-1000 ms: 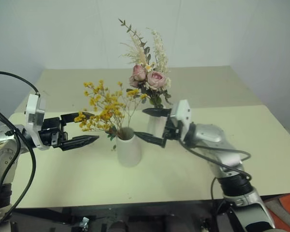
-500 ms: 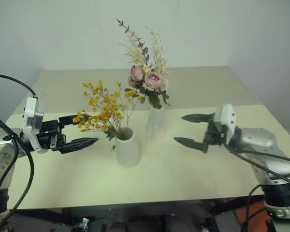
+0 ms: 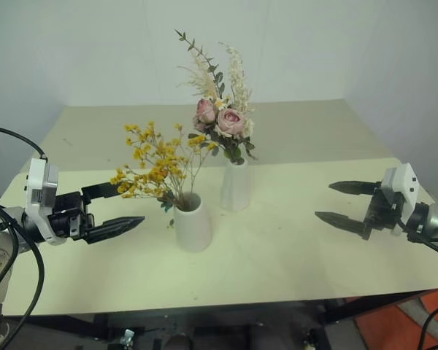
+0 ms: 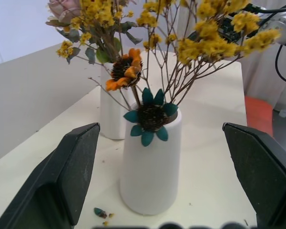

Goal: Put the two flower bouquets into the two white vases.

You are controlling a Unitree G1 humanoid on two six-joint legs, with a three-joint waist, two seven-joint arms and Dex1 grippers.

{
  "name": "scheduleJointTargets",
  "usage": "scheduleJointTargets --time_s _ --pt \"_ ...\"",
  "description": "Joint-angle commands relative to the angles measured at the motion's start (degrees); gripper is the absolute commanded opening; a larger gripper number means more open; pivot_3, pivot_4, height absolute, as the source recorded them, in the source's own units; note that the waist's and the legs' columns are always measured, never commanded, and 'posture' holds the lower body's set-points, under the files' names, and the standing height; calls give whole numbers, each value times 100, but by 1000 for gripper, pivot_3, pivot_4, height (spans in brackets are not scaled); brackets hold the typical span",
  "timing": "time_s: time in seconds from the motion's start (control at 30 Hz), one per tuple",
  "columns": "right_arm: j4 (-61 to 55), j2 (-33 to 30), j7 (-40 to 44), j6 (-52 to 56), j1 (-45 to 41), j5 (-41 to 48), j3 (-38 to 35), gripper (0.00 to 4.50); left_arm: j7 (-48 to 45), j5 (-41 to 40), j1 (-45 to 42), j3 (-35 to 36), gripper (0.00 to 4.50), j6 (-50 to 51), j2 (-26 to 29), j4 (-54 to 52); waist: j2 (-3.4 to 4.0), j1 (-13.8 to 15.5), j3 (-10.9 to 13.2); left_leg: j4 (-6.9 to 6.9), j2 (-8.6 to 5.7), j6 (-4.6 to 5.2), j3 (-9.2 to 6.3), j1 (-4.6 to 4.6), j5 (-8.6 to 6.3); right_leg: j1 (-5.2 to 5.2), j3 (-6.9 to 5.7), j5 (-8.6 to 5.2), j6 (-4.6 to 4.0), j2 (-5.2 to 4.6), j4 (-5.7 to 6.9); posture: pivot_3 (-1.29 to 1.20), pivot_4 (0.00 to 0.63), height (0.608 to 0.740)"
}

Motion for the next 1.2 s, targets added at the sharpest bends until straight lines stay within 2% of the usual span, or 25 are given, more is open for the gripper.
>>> scheduleJointTargets --time_s 0.03,0.63,1.2 --pt "-158 -71 8 -29 53 122 -228 4466 179 -192 116 356 4500 32 -4 -257 0 -1 0 0 0 0 0 -1 0 0 0 0 0 0 0 0 150 740" --pt "-262 -42 -33 -41 115 139 -214 4466 259 -251 181 270 4500 -66 4 -248 0 17 0 1 -1 0 0 -1 0 1 0 -1 0 -1 0 0 150 740" --pt "-368 -18 -154 -87 193 122 -253 4466 68 -118 -103 21 4500 -244 -5 61 0 28 0 0 -1 0 1 0 0 2 0 0 0 -1 0 0 150 740"
